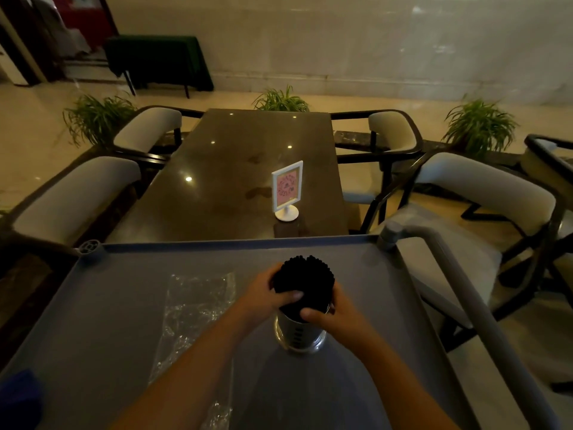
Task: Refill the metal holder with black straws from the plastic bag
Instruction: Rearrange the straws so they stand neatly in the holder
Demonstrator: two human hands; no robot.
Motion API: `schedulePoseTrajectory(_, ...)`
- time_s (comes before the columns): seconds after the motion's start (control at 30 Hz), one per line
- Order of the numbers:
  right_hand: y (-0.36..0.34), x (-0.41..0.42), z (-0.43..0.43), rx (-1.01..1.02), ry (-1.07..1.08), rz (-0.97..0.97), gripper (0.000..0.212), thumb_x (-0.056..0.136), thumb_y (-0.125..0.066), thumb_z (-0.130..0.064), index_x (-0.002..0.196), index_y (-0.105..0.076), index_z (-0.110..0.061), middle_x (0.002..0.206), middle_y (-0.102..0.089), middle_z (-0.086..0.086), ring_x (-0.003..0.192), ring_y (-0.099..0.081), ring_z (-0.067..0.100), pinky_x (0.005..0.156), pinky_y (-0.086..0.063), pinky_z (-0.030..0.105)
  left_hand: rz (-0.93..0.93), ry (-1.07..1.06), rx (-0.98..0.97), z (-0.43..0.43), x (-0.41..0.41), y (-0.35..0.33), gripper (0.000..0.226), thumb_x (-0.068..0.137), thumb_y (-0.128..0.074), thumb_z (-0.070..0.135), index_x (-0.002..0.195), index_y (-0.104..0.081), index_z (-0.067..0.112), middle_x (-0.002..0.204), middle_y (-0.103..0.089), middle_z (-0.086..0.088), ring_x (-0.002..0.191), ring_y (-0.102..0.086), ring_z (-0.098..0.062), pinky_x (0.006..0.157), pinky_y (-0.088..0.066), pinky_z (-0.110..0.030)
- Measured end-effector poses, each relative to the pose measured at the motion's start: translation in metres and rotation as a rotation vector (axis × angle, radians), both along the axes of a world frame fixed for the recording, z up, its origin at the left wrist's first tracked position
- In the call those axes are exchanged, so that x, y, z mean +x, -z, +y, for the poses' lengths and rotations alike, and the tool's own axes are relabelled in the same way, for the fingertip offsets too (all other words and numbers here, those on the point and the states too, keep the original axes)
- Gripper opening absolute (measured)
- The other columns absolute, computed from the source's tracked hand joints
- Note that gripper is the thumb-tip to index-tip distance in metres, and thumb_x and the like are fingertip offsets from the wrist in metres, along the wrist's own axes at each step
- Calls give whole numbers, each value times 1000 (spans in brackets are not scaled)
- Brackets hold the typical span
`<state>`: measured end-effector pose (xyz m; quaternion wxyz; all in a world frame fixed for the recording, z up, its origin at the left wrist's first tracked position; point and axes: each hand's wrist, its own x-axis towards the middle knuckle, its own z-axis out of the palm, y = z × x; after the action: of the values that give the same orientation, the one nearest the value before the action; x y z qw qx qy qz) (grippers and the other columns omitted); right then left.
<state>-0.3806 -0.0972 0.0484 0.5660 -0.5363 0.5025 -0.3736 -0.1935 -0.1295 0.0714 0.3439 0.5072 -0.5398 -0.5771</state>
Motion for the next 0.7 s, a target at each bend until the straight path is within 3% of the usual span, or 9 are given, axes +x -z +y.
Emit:
schedulePoseTrajectory(0.1,-3,4,4,-8,-27,2,75,71,-85,-20,125,-41,-48,125,-51,-26,106,-51,-24,78,-47,4,31,20,12,-7,-1,0,46,78,-79,-1,107,-65,32,111,-73,4,106,-68,-13,88,-53,-22)
schedulePoseTrajectory(0.23,-11,7,5,-66,-26,20,81,69,-86,-21,123,-42,-62,119,-56,-38,113,-52,-16,80,-49,7,55,32,18,-13,-1,4,44,80,-75,-3,117,-65,18,116,-72,-8,111,-67,-22,96,-53,-34)
schedulePoseTrajectory(0.4,-2,7,5,-68,62,-38,70,73,-83,-20,131,-48,-37,121,-63,-24,115,-58,-3,83,-51,13,36,84,1,-13,2,7,36,81,-72,-5,107,-64,19,104,-72,-7,100,-68,-19,84,-55,-30)
schedulePoseTrajectory(0.53,4,5,2,-48,170,-30,59,69,-81,-30,123,-57,-37,119,-68,-11,113,-62,5,84,-54,20,1,143,5,-13,2,4,28,82,-71,1,97,-62,22,94,-68,-2,93,-67,-17,78,-54,-28)
schedulePoseTrajectory(0.6,4,5,-4,-46,182,-14,54,71,-82,-23,119,-60,-36,116,-69,-8,110,-64,5,84,-54,21,-1,151,2,-14,1,3,28,83,-70,0,100,-63,20,98,-68,-5,97,-66,-19,83,-55,-30)
schedulePoseTrajectory(0.7,1,5,-10,-31,181,-2,48,74,-81,-10,112,-63,-33,111,-70,-5,103,-66,1,77,-54,15,25,126,-5,-14,0,3,36,83,-70,-6,95,-64,26,94,-69,2,92,-66,-11,80,-52,-23)
